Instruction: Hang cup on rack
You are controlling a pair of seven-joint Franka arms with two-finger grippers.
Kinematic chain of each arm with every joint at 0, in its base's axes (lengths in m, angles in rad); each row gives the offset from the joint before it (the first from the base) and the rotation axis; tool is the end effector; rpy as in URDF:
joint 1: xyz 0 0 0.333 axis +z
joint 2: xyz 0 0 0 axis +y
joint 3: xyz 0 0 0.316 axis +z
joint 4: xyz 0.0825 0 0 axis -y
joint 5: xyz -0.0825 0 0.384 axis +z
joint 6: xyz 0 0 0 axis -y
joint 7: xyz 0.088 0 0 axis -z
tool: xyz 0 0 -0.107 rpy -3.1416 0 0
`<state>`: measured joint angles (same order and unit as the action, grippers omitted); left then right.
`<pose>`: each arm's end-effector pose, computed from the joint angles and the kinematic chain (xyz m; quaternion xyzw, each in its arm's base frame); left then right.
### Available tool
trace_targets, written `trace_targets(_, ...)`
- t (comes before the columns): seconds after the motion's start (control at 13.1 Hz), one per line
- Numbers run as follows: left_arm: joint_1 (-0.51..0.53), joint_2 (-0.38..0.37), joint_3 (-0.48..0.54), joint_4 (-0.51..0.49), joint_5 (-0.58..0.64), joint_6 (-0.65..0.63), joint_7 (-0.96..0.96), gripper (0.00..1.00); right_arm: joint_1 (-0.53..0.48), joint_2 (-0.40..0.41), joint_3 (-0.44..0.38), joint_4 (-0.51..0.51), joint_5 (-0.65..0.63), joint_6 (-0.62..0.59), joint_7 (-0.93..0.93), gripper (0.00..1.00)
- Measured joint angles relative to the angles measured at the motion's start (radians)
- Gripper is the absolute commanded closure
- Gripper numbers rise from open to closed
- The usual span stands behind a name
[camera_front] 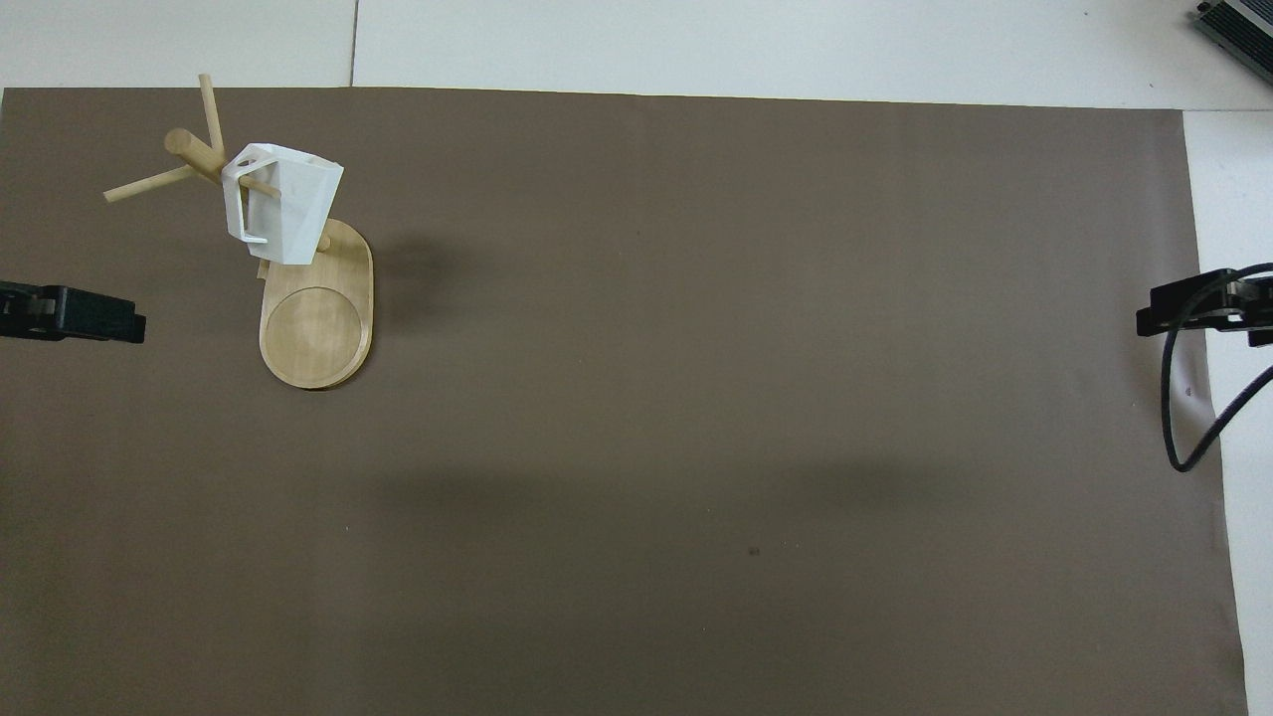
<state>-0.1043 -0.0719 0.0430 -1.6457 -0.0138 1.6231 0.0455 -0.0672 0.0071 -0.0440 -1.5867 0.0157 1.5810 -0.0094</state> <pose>0.5360 -0.0334 0.6329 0.9982 -0.0532 0.0245 0.0086 0.5539 -0.0601 0.6140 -0.9986 0.0510 0.0059 0.0081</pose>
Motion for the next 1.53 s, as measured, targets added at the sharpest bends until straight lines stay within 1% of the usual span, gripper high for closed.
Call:
trace_targets(0.23,-0.009,0.081,-0.011,0.082,0.0,-0.042,0.0,0.0,0.0,0.0,0.0,0.0,0.0,0.0,0.0,0.0)
trace_targets(0.38,-0.009,0.095,-0.015,0.111,0.0,-0.068,-0.033,0.0,0.0,0.0,0.0,0.0,0.0,0.0,0.0,0.0)
trace_targets(0.61,-0.009,0.077,-0.026,0.101,0.0,-0.097,-0.081,0.0,0.0,0.0,0.0,0.0,0.0,0.0,0.0,0.0)
trace_targets(1.22,-0.004,0.04,-0.033,0.06,0.0,-0.088,-0.049,0.0,0.0,0.0,0.0,0.0,0.0,0.0,0.0,0.0)
trace_targets(1.53,-0.004,0.028,-0.035,0.031,-0.003,-0.059,-0.048,0.0,0.0,0.0,0.0,0.0,0.0,0.0,0.0,0.0)
